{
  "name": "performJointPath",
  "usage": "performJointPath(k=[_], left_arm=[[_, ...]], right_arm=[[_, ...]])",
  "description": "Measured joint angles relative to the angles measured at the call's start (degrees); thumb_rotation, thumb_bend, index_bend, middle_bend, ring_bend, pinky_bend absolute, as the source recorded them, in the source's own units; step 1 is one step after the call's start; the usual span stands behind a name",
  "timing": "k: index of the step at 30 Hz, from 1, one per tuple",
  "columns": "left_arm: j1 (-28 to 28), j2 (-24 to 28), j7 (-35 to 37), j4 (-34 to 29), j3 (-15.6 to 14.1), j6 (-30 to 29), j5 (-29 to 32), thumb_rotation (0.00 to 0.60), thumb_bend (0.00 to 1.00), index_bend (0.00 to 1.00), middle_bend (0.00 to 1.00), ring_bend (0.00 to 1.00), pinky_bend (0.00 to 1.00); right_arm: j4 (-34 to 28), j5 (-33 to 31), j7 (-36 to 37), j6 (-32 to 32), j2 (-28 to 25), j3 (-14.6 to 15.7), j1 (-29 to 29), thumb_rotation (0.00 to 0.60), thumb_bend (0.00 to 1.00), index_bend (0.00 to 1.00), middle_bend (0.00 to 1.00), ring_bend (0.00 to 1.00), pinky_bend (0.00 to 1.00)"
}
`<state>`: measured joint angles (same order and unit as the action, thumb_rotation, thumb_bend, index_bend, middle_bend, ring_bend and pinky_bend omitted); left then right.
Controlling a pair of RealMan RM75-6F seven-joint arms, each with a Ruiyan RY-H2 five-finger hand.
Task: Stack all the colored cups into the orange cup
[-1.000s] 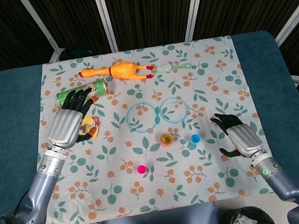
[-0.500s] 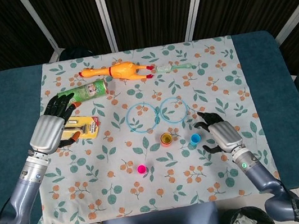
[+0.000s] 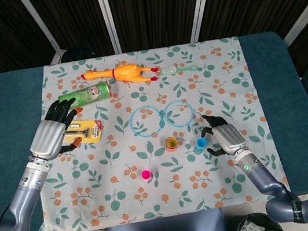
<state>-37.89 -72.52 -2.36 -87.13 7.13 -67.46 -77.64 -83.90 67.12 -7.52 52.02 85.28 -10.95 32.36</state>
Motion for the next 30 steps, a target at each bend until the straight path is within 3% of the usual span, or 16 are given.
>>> performJointPath(k=[30], left_arm=[[0.5, -0.6, -0.8, 1.5, 1.7, 2.0, 0.2, 0.600, 0.24, 0.20, 0.00, 0.00, 0.00]], right_arm=[[0.3, -2.0, -0.8, 0.0, 2.2, -0.5, 3.1, 0.600, 0.37, 0.43, 0.00, 0.00, 0.11]])
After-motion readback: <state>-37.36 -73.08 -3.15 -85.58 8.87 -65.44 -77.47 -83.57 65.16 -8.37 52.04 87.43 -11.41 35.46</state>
